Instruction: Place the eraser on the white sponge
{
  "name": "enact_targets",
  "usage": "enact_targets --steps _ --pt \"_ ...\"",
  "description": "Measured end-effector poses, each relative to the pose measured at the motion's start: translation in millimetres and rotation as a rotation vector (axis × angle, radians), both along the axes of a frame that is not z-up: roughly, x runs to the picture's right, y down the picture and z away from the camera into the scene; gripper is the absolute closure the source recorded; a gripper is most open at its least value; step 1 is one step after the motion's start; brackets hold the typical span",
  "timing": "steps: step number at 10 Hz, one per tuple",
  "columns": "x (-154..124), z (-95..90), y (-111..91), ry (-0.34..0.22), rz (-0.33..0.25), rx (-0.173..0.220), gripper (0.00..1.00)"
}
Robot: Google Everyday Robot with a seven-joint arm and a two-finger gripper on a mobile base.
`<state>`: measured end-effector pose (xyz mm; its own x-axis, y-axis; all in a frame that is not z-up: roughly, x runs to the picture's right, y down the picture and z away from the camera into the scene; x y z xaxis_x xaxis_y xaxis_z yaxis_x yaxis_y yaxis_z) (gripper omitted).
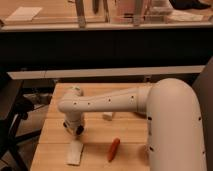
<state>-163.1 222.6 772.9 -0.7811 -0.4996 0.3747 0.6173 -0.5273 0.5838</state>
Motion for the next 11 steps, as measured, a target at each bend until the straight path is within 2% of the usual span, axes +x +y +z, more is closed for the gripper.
enact_targets --steps 3,10,11 --pt "-0.1 -1.5 2.2 -0.015 -0.03 -0.004 0.92" --pt "-2.1 -5.7 6.9 -0.043 -0.078 -0.008 0.92" --pt "-2.6 -5.9 7.3 -0.046 -0.082 -0.008 0.9"
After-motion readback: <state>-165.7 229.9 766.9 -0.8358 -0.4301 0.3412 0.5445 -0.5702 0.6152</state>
